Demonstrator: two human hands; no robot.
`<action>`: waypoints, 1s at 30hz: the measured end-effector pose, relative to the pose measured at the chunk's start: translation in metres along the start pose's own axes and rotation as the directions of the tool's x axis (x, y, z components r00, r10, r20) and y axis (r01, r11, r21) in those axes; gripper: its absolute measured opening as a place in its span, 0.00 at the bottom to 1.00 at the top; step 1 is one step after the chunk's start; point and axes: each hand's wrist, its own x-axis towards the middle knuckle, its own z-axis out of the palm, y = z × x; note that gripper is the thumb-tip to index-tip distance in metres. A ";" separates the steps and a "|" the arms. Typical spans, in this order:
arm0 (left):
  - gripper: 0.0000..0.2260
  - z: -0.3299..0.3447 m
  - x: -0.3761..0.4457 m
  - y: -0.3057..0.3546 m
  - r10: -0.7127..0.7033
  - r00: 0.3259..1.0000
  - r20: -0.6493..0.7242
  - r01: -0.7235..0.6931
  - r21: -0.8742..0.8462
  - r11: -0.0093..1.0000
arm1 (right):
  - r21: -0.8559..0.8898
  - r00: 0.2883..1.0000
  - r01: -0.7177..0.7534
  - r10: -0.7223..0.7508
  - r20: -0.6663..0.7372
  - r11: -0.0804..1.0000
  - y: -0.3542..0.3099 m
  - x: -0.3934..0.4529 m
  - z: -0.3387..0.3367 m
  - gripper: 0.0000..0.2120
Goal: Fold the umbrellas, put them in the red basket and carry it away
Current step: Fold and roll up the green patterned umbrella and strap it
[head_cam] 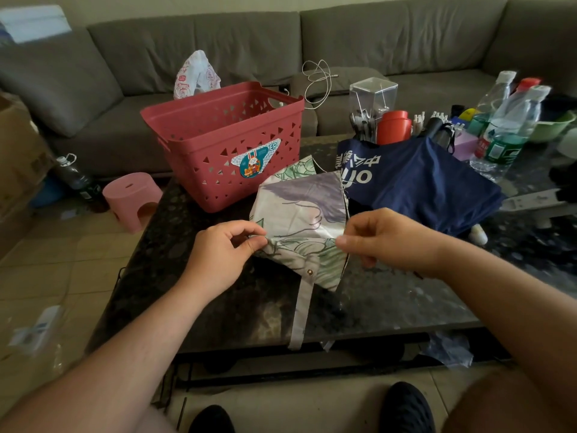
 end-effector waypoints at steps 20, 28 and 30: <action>0.09 -0.011 -0.016 -0.004 0.137 0.990 0.016 -0.138 0.155 0.978 | -0.177 0.994 -0.050 0.032 -0.101 0.983 0.016 0.003 0.056 0.34; 0.15 -0.008 -0.021 -0.003 0.277 0.950 0.142 -0.309 0.338 0.889 | -0.182 0.989 -0.058 0.032 -0.142 0.982 0.017 0.007 0.034 0.19; 0.15 -0.006 -0.023 -0.001 0.172 0.981 0.091 -0.191 0.273 0.943 | -0.125 0.987 -0.071 0.051 -0.155 0.990 0.021 0.008 0.026 0.19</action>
